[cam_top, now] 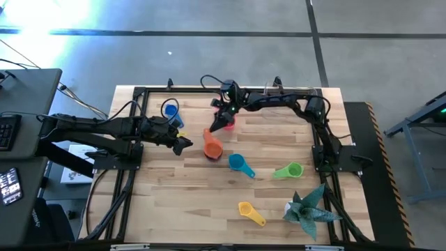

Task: Nest measuring cups in basket
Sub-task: Stack the orange measuring cup on top of the purple measuring cup

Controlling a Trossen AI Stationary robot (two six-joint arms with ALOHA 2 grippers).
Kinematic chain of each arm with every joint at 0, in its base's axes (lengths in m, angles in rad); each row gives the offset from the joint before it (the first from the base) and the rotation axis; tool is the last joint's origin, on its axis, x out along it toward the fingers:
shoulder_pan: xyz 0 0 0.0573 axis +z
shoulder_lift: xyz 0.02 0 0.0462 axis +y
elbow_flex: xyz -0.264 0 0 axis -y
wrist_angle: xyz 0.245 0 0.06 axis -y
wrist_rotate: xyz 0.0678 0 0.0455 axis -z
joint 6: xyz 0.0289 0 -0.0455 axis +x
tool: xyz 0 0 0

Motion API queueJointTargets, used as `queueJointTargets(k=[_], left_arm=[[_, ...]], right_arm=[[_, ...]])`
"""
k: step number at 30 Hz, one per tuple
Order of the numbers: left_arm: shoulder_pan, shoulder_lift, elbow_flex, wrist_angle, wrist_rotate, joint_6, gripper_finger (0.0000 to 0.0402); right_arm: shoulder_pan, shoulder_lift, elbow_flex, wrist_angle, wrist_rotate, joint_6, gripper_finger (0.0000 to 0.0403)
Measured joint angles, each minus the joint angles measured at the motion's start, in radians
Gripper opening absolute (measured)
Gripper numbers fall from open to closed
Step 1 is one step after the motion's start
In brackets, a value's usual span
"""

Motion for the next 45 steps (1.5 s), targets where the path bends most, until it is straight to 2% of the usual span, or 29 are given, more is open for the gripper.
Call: queueJointTargets(k=[6,11,15,22,30,32,39,45], left_arm=[[0.000,0.000,0.000,0.000,0.000,0.000,0.0102],[0.000,0.000,0.000,0.000,-0.012,0.000,0.0102],[0.000,0.000,0.000,0.000,-0.016,0.000,0.0102],[0.000,0.000,0.000,0.000,-0.018,0.000,0.0102],[0.000,0.000,0.000,0.000,-0.019,0.002,0.0102],[0.000,0.000,0.000,-0.001,-0.031,0.015,0.0102],[0.000,0.000,0.000,-0.049,-0.059,0.123,0.0102],[0.000,0.007,0.000,-0.173,-0.059,0.229,0.0102]], right_arm=[[0.006,-0.001,0.008,-0.067,0.003,-0.037,0.0080],[0.017,-0.002,0.008,-0.195,0.128,-0.150,0.0080],[0.001,-0.002,0.008,-0.229,0.204,-0.149,0.0080],[-0.008,-0.002,0.008,-0.233,0.200,-0.123,0.0080],[0.011,-0.002,0.008,-0.232,0.096,-0.046,0.0080],[0.030,-0.002,0.008,-0.232,0.102,-0.042,0.0080],[0.082,-0.002,0.023,-0.248,0.332,0.034,0.0080],[0.124,-0.002,0.155,-0.374,0.479,0.034,0.0080]])
